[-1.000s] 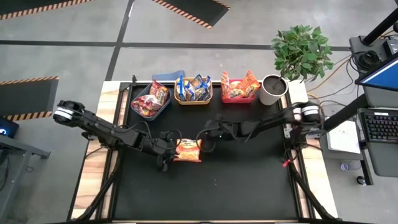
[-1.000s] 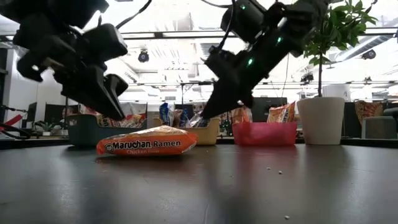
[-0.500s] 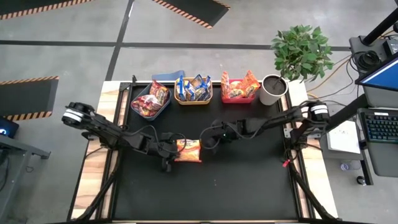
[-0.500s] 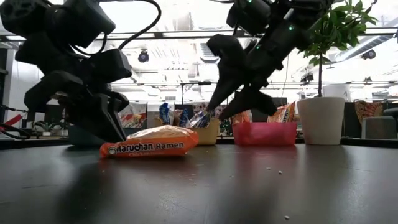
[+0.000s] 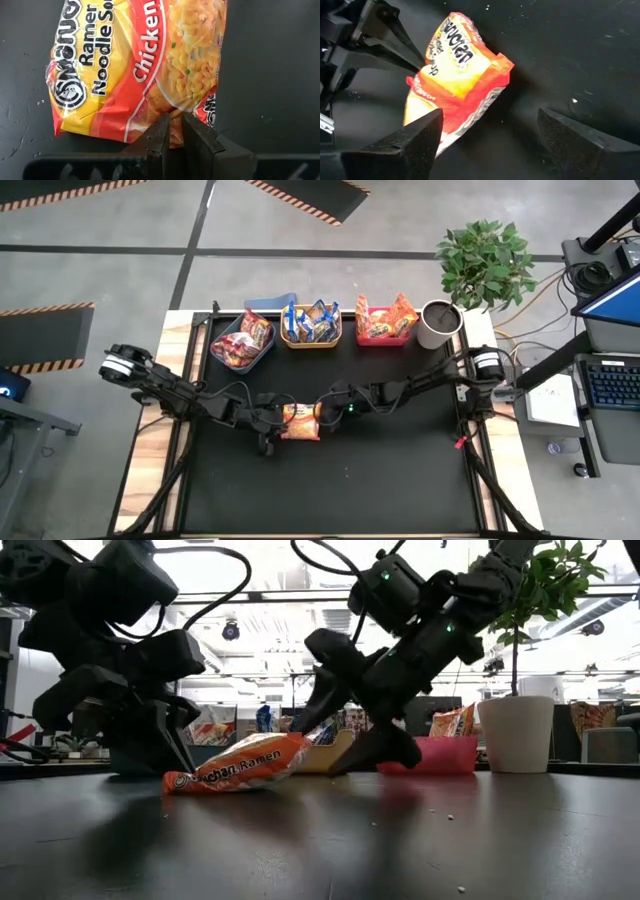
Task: Sort Maruchan noodles
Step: Put the orange noodle pack into the red bin
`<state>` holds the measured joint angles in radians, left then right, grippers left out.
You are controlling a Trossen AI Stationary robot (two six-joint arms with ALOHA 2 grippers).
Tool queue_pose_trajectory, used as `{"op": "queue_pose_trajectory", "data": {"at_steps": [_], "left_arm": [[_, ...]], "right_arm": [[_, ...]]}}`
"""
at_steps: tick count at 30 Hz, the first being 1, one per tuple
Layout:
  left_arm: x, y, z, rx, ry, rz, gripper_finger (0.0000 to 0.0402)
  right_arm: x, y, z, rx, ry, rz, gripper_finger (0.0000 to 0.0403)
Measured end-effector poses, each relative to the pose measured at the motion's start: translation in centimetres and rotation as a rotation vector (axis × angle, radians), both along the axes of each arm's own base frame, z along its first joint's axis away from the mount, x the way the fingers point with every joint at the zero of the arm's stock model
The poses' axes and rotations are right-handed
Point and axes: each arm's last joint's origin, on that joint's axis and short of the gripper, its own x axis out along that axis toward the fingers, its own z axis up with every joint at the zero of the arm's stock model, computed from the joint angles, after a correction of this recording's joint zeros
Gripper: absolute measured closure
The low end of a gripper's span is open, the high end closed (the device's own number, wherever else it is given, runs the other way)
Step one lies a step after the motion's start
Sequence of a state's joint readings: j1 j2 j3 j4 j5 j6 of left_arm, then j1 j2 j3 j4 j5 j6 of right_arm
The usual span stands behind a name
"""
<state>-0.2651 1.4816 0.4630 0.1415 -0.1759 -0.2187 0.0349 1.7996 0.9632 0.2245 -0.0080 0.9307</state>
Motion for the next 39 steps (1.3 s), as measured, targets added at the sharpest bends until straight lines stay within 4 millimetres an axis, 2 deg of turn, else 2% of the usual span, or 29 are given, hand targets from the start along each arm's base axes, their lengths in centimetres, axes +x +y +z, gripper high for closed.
{"op": "queue_pose_trajectory", "data": {"at_steps": [7,13,19,32,39], "left_arm": [[-0.2,0.1,-0.2,-0.002,-0.01,0.002,0.0363],[-0.2,0.1,-0.3,-0.004,-0.018,0.002,0.0363],[-0.2,0.1,-0.2,-0.006,-0.025,0.002,0.0363],[-0.1,0.0,-0.1,-0.005,-0.037,-0.005,0.0363],[-1.0,0.4,1.2,0.047,-0.039,-0.005,0.0363]], "right_arm": [[1.5,0.5,-1.3,-0.01,-0.148,0.076,0.0081],[2.3,0.5,-2.0,-0.016,-0.246,0.085,0.0097],[3.0,0.5,-2.6,-0.047,-0.256,0.087,0.0121],[3.2,0.5,-2.4,-0.054,-0.266,0.1,0.0218],[3.2,0.5,-1.8,-0.074,-0.285,0.12,0.0277]]}}
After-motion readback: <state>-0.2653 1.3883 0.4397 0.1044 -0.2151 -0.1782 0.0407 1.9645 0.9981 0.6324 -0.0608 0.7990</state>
